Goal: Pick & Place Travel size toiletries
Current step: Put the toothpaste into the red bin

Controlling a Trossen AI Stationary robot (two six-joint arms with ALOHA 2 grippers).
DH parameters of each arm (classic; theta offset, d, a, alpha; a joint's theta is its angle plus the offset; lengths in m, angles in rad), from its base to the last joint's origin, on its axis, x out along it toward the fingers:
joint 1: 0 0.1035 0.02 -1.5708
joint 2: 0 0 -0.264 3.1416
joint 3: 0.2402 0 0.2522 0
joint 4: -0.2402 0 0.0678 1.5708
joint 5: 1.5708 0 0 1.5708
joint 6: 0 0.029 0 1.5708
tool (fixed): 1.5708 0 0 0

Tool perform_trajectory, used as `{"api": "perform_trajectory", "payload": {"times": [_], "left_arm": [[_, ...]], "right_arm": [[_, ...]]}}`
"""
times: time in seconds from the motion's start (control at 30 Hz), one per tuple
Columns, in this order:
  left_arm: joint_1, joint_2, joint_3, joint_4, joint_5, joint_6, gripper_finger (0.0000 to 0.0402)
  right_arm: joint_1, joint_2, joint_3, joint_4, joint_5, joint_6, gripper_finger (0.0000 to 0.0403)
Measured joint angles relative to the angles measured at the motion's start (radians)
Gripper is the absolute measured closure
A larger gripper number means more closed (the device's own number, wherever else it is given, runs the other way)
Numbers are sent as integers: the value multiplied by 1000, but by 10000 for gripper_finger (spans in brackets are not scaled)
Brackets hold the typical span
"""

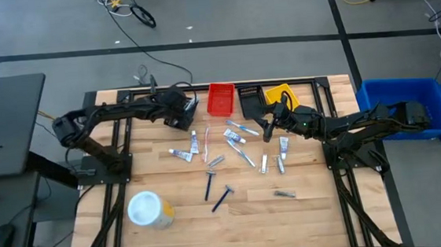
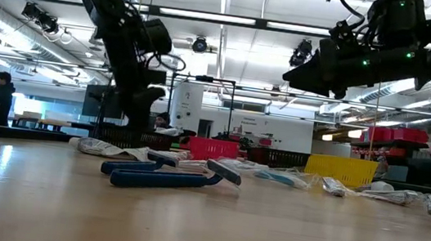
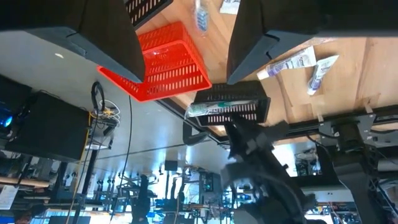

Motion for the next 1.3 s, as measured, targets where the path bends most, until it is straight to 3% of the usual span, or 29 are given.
{"api": "perform_trajectory", "payload": {"times": [0.27,0.67,1.0,1.3], "left_arm": [[-72,-146,24,-118,37,58,249],[-255,-202,-18,-300,307,201,251],[-345,-202,-88,-308,276,222,242],[-343,-201,-160,-268,251,274,210]], "right_arm": [[0,0,0,-15,0,0,182],[0,0,0,-82,-1,0,166],[0,0,0,-105,-1,23,139],[0,0,0,-105,-2,27,159]]}}
